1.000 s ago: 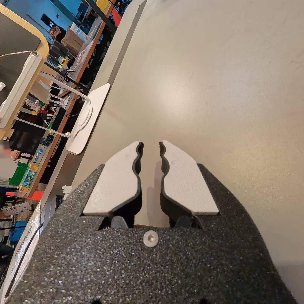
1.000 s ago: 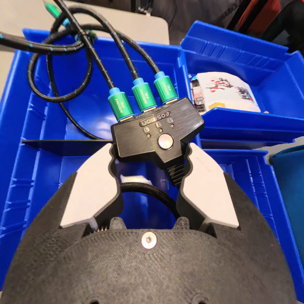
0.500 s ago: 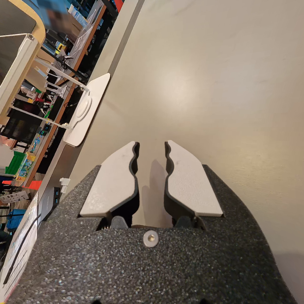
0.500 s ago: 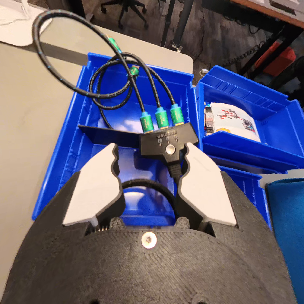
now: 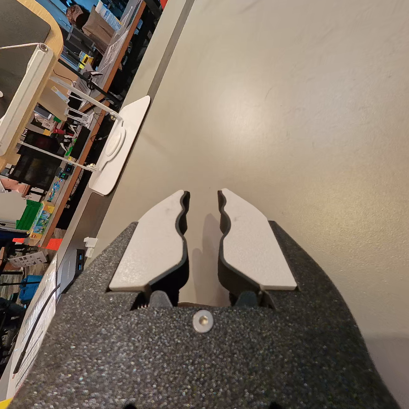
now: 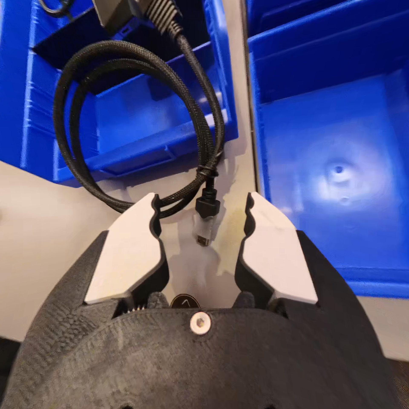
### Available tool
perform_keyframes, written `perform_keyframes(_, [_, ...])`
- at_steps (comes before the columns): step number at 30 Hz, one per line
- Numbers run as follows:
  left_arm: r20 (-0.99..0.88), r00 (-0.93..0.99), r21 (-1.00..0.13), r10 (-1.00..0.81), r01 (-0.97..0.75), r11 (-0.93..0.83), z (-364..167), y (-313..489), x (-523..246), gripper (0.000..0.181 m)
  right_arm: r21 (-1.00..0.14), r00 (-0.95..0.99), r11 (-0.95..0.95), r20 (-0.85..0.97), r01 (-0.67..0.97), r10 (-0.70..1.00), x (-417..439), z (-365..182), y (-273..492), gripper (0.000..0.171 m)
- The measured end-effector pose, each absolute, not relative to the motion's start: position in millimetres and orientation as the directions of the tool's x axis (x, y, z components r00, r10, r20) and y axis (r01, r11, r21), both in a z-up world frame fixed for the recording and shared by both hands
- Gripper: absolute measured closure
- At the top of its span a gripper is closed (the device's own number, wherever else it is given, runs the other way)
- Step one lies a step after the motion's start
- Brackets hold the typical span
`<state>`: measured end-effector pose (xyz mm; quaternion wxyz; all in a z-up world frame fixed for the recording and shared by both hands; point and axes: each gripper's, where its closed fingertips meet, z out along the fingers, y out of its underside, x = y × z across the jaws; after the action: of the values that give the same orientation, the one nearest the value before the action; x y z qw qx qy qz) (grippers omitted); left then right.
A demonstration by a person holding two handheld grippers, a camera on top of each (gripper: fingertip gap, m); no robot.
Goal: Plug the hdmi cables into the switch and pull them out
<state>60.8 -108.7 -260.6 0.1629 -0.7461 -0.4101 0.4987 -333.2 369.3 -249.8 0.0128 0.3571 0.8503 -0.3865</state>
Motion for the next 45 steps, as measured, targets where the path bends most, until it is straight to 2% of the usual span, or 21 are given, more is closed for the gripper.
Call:
perform_keyframes(4, [-0.62,0.162,-0.646,0.768,0.449,-0.617,-261,-109,61,0.157,-0.613,-0.766,0.484,-0.358,0.625,0.534,-327,-262,355,0.11])
perform_keyframes(7, [-0.63,0.157,-0.641,0.761,0.449,-0.623,-261,-109,61,0.158,-0.598,-0.786,0.53,-0.322,0.601,0.528,-326,-264,344,0.133])
perform_keyframes(11, [-0.643,0.15,-0.632,0.751,0.45,-0.631,-261,-109,62,0.16,-0.623,-0.781,0.516,-0.272,0.588,0.563,-329,-244,342,0.143])
perform_keyframes(16, [-0.639,0.154,-0.632,0.754,0.453,-0.628,-261,-109,62,0.161,-0.735,-0.757,0.37,-0.289,0.567,0.586,-342,-193,336,0.144])
perform_keyframes(22, [-0.648,0.157,-0.625,0.745,0.45,-0.638,-261,-108,62,0.163,-0.821,-0.723,0.293,-0.195,0.49,0.663,-364,-176,321,0.144])
perform_keyframes(29, [-0.65,0.154,-0.623,0.744,0.453,-0.637,-262,-108,62,0.164,-0.935,-0.764,0.245,-0.041,0.256,0.644,-370,-140,305,0.144])
perform_keyframes(33, [-0.652,0.156,-0.62,0.742,0.453,-0.641,-262,-108,62,0.165,-0.949,-0.764,0.295,0.108,0.112,0.636,-387,-134,296,0.143])
perform_keyframes(38, [-0.66,0.153,-0.614,0.736,0.455,-0.645,-262,-108,61,0.166,-0.98,-0.773,0.198,0.102,0.032,0.626,-403,-147,281,0.142])
perform_keyframes(40, [-0.663,0.151,-0.612,0.733,0.455,-0.647,-262,-108,61,0.166,-0.978,-0.76,0.206,0.162,-0.038,0.629,-406,-155,275,0.142])
perform_keyframes(45, [-0.67,0.147,-0.605,0.727,0.459,-0.651,-263,-108,61,0.168,-0.861,-0.65,0.45,0.485,-0.236,0.585,-409,-178,262,0.143])
